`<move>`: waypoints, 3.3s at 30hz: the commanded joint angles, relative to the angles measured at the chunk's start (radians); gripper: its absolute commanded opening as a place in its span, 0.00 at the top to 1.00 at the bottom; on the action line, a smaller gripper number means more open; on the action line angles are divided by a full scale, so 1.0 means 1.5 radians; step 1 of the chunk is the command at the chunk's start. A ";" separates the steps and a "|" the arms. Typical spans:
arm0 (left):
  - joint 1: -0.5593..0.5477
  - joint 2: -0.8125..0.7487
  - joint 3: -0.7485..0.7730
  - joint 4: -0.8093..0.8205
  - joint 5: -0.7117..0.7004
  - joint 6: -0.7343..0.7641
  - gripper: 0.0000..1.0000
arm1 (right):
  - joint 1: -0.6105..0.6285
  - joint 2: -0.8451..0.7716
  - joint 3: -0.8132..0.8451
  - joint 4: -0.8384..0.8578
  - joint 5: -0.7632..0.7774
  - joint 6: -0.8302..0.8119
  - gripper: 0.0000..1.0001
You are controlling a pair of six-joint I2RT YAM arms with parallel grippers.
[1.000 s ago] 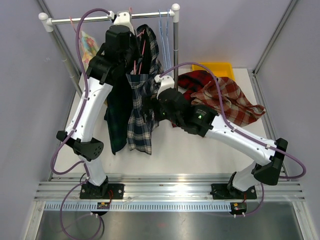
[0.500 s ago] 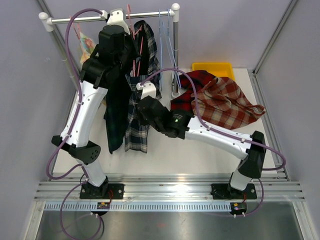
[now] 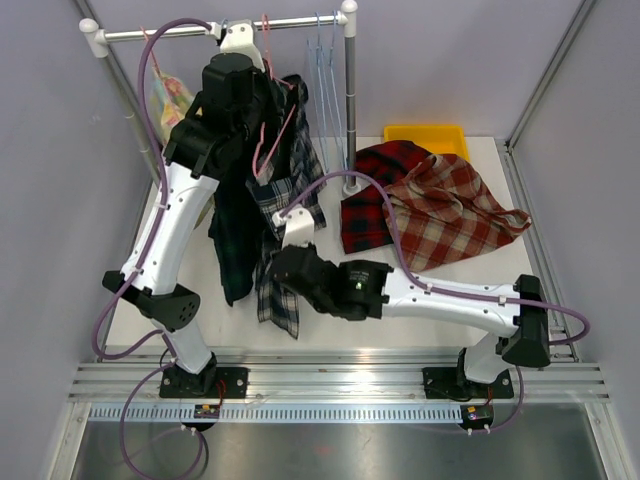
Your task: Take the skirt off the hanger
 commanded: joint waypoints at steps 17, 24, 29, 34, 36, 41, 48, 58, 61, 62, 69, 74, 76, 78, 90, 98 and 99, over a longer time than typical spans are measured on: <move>-0.038 -0.182 -0.171 -0.020 0.062 0.021 1.00 | 0.020 0.029 0.078 -0.056 0.144 -0.046 1.00; -0.109 -0.364 -0.260 -0.163 0.067 -0.017 1.00 | -0.156 0.022 0.084 -0.035 0.054 -0.083 1.00; -0.109 -0.385 -0.188 -0.206 0.051 -0.014 1.00 | -0.168 -0.055 -0.058 -0.068 0.067 0.035 1.00; -0.109 -0.376 -0.224 -0.183 0.016 -0.005 1.00 | -0.168 -0.251 -0.176 -0.146 0.158 0.141 1.00; -0.109 -0.385 -0.270 -0.143 0.015 -0.009 1.00 | -0.170 -0.310 -0.188 -0.147 0.216 0.101 1.00; -0.109 -0.381 -0.313 -0.077 0.010 -0.005 1.00 | -0.211 -0.372 -0.079 -0.071 0.299 -0.150 1.00; -0.109 -0.322 -0.280 -0.057 -0.013 0.030 1.00 | -0.440 -0.287 0.082 0.019 0.160 -0.362 1.00; -0.105 -0.179 -0.117 -0.014 -0.067 0.085 1.00 | -0.712 0.006 0.499 -0.039 -0.091 -0.308 1.00; -0.097 -0.130 -0.048 0.012 -0.071 0.101 1.00 | -0.757 0.116 0.632 -0.077 -0.139 -0.281 1.00; -0.094 -0.117 -0.034 0.025 -0.068 0.107 1.00 | -0.768 0.137 0.646 -0.081 -0.147 -0.272 1.00; -0.078 -0.032 0.008 0.140 -0.098 0.152 1.00 | -0.807 0.184 0.408 -0.055 -0.261 -0.161 1.00; -0.052 0.039 0.020 0.223 -0.085 0.179 1.00 | -0.807 0.122 0.069 0.055 -0.410 -0.068 0.57; -0.046 0.059 0.031 0.240 -0.074 0.181 1.00 | -0.807 0.088 -0.043 0.083 -0.458 -0.018 0.42; -0.046 0.085 0.044 0.268 -0.067 0.192 1.00 | -0.801 0.059 -0.105 0.132 -0.502 0.003 0.38; -0.050 0.078 -0.019 0.254 -0.037 0.128 0.98 | -0.737 -0.057 -0.267 0.135 -0.493 -0.008 0.22; -0.060 -0.029 -0.032 0.179 -0.054 0.135 0.41 | -0.728 -0.145 -0.272 0.091 -0.474 -0.008 0.00; -0.055 -0.041 -0.037 0.173 -0.069 0.136 0.39 | -0.726 -0.154 -0.281 0.089 -0.474 -0.004 0.01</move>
